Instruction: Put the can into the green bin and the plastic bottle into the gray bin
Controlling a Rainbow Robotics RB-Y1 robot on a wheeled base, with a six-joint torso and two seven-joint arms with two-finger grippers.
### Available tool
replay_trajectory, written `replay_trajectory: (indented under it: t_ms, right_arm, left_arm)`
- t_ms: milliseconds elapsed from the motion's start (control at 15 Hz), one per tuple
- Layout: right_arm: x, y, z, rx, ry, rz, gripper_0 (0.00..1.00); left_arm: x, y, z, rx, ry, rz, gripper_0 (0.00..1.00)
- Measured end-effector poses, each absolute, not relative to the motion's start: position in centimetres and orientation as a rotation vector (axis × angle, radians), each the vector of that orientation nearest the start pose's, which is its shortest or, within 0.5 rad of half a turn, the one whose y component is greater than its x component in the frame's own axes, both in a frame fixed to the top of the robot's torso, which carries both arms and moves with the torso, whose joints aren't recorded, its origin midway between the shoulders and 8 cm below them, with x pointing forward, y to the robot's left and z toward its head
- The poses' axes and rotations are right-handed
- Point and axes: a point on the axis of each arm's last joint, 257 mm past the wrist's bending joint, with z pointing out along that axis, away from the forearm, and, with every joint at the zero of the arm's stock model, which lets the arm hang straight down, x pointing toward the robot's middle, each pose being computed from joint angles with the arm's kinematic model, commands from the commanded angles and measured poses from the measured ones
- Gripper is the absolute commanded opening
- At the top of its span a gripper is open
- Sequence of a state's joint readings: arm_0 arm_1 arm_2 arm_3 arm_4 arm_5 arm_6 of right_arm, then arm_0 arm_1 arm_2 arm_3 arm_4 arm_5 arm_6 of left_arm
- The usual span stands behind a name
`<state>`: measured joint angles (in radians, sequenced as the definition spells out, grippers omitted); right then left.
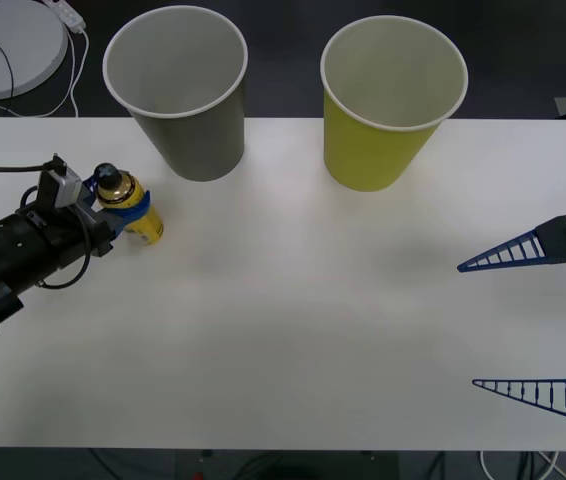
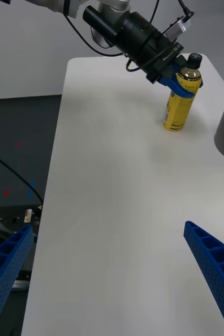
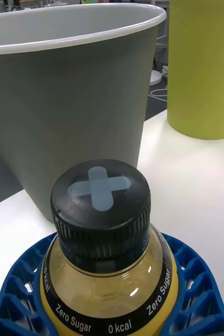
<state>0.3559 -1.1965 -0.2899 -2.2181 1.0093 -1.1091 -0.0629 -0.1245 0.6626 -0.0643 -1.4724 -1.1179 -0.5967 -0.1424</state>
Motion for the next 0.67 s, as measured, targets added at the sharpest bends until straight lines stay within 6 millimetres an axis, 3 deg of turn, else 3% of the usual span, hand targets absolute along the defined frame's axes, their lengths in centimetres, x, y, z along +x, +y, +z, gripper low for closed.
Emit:
replay_trajectory:
  t_ms: [667]
  right_arm:
    - [27.2, -19.7, -11.3, -1.643, 1.378, 0.51, 1.0]
  left_arm:
    - [52.6, 25.2, -17.6, 0.74, 1.505, -0.263, 0.0]
